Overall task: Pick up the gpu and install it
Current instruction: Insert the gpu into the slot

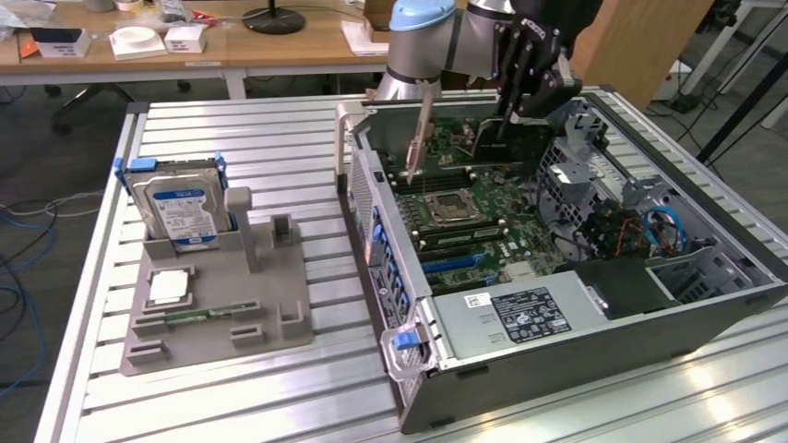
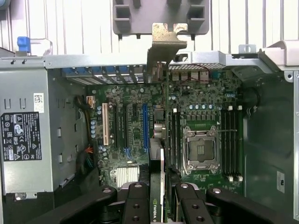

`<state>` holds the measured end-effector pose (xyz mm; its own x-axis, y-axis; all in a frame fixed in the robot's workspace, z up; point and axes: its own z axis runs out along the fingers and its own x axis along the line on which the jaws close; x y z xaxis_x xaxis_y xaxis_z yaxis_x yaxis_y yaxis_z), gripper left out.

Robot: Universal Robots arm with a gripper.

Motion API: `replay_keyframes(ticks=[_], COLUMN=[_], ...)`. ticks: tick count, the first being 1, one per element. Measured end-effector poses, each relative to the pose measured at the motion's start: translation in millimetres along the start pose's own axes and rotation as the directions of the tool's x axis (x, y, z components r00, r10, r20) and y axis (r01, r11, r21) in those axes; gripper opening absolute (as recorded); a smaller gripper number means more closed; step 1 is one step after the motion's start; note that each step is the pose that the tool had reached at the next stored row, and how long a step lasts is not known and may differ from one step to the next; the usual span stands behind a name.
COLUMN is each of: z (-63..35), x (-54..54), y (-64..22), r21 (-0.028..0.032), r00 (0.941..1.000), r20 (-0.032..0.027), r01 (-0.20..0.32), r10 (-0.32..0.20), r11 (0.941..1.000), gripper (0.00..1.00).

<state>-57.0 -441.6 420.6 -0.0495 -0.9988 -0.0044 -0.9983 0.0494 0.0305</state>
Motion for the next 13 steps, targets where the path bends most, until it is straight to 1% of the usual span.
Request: replay_keyframes(ticks=[8,13], z=[0.0,0.0], x=[0.0,0.0], y=[0.0,0.0], r21=[-0.0002,-0.0002], r00=[0.9991,0.9989], r20=[-0.0012,-0.0014], r01=[0.042,0.046], r10=[-0.042,-0.046], r11=[0.9991,0.9989], gripper=[0.26,0.26])
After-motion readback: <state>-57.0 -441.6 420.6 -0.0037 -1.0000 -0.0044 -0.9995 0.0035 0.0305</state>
